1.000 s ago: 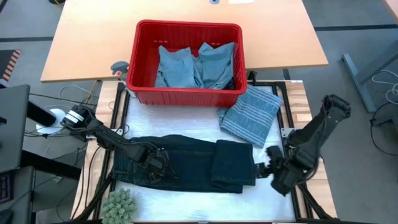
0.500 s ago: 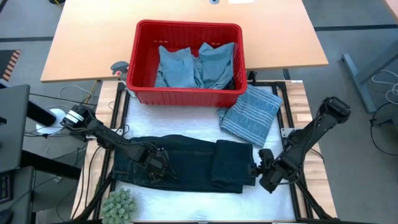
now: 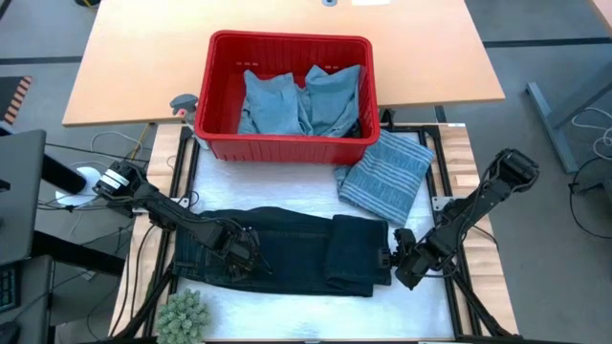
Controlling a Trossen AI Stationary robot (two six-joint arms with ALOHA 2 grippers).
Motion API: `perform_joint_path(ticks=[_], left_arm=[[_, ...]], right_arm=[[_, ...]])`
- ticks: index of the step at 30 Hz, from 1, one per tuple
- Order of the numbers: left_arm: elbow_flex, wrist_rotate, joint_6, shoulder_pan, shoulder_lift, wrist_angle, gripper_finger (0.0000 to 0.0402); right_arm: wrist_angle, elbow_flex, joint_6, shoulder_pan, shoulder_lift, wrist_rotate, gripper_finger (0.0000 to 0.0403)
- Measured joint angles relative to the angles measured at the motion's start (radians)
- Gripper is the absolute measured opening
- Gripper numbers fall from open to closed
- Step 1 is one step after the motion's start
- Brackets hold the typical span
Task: Fold Laundry from Bin
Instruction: Fold the black pants
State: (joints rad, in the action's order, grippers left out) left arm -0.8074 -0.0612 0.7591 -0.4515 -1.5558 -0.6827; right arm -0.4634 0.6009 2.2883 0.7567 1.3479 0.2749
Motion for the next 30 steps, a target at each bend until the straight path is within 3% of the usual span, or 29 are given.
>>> perform_joint_path(ticks=[6, 11, 14, 20, 24, 30], left_arm=[[0.000, -0.015, 0.004, 0.004, 0.000, 0.015, 0.0274], [0.000, -0.029, 0.007, 0.004, 0.000, 0.037, 0.0274], [0.001, -0.030, 0.008, 0.004, 0.000, 0.048, 0.0274], [0.001, -0.032, 0.005, 0.004, 0.000, 0.050, 0.0274], [0.000, -0.040, 0.005, 0.004, 0.000, 0.052, 0.0274], [0.001, -0.051, 0.006, 0.004, 0.000, 0.067, 0.0274]], right_arm=[[0.010, -0.001, -0.001, -0.007, 0.013, 0.008, 0.0245], [0.105, 0.002, -0.014, -0.029, 0.108, -0.002, 0.0209], [0.158, 0.005, -0.011, -0.040, 0.150, -0.022, 0.0164], [0.139, 0.002, -0.037, -0.039, 0.119, -0.034, 0.0025], [0.035, 0.024, -0.057, -0.035, 0.042, -0.021, 0.0023], [-0.058, 0.114, -0.146, -0.048, -0.066, 0.102, 0.0023]])
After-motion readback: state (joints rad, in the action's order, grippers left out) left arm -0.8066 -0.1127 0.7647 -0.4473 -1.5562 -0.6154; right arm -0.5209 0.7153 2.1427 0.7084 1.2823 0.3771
